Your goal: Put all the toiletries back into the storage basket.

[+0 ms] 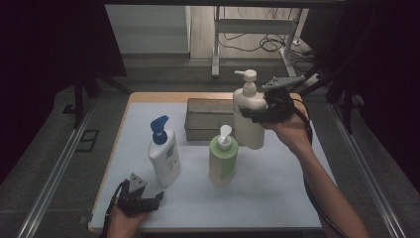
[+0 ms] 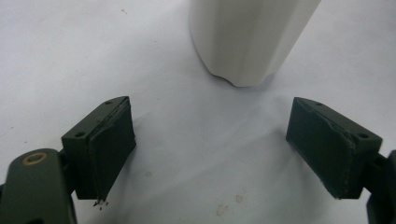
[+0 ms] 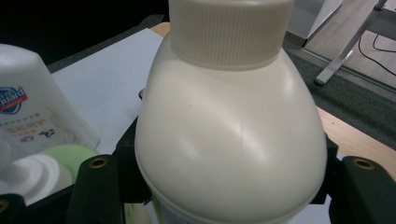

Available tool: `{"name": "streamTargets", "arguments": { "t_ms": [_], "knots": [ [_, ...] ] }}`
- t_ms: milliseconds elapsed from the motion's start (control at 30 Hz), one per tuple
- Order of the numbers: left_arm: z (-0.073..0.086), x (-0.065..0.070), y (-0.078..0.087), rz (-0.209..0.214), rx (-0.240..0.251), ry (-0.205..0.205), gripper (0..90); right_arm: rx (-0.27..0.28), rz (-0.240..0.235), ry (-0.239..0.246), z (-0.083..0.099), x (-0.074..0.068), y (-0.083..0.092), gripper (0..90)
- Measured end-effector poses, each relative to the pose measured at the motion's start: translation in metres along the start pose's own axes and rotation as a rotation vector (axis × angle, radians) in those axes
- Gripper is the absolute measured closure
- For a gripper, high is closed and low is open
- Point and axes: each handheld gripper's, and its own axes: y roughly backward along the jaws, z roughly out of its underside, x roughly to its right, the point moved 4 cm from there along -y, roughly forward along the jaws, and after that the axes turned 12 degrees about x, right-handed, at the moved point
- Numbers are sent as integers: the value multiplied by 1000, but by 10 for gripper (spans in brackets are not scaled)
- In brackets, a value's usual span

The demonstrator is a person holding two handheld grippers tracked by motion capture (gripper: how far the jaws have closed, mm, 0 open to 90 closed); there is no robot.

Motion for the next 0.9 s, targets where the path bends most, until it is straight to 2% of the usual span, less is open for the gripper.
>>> {"name": "streamTargets", "arguments": {
  "t_ms": [200, 567, 833, 900],
  "knots": [
    [0, 0, 0, 0, -1, -4, 148, 4, -9, -9, -7, 2, -14, 362],
    [0, 0, 0, 1, 1, -4, 148, 11, 2, -5, -17, 6, -42, 362],
    [0, 0, 0, 0, 2, -4, 148, 33, -3, -23, -23, 7, -62, 362],
    [0, 0, 0, 0, 2, -4, 148, 35, -4, -10, -25, 7, -68, 362]
  ]
}}
